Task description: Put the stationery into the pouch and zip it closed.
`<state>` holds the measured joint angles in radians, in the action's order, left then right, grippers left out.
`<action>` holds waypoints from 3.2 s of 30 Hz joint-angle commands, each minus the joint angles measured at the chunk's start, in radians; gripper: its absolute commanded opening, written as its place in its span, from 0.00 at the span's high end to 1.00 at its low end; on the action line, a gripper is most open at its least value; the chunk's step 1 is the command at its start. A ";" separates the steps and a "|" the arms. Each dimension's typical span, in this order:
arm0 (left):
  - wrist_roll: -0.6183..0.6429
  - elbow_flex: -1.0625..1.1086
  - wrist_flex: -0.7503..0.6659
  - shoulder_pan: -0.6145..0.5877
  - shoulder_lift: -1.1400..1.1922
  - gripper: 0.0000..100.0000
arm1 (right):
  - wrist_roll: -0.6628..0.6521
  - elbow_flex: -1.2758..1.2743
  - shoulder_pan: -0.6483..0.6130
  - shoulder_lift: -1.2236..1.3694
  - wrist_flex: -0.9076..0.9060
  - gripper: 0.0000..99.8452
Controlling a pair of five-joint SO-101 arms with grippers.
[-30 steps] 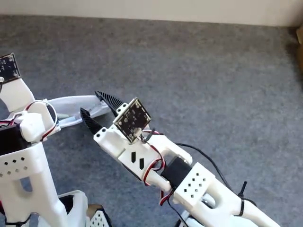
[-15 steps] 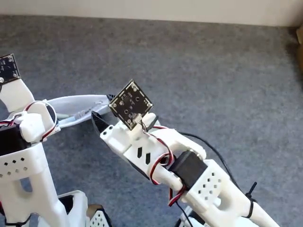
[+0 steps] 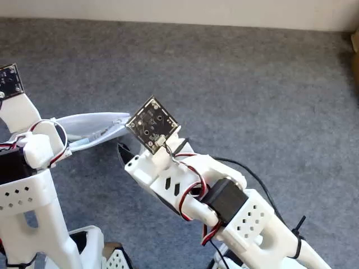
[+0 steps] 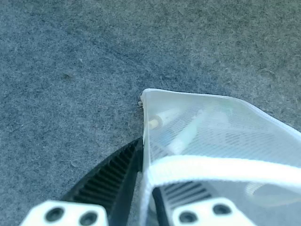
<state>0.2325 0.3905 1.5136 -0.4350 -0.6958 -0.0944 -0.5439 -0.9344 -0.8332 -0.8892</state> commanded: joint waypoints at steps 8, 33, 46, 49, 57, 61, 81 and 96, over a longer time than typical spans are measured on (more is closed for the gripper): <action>0.011 0.012 -0.018 -0.005 -0.005 0.99 | -0.011 -0.045 0.131 -0.008 0.054 0.83; 0.011 0.018 -0.040 -0.008 -0.005 0.99 | -0.012 -0.429 0.130 0.004 0.641 0.83; 0.011 0.018 -0.038 -0.008 -0.005 0.99 | -0.014 -0.438 0.127 0.004 0.642 0.86; 0.011 0.018 -0.038 -0.008 -0.005 0.99 | -0.015 -0.437 0.127 0.004 0.642 0.94; 0.011 0.015 -0.044 -0.005 -0.005 0.99 | -0.172 -0.450 0.125 -0.010 0.636 1.00; 0.011 0.008 -0.044 -0.005 -0.005 0.99 | -0.173 -0.455 0.125 -0.012 0.611 1.00; -0.365 -0.031 -0.041 0.214 -0.007 0.99 | -0.230 -0.504 -0.111 -0.545 -0.094 1.00; -0.388 -0.030 -0.054 0.533 -0.002 0.74 | -0.238 -0.819 0.001 -0.903 -0.134 1.00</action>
<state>-0.1527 0.3445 1.4830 -0.0038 -0.7050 -0.3168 -1.3679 -0.9820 -1.7261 -1.0487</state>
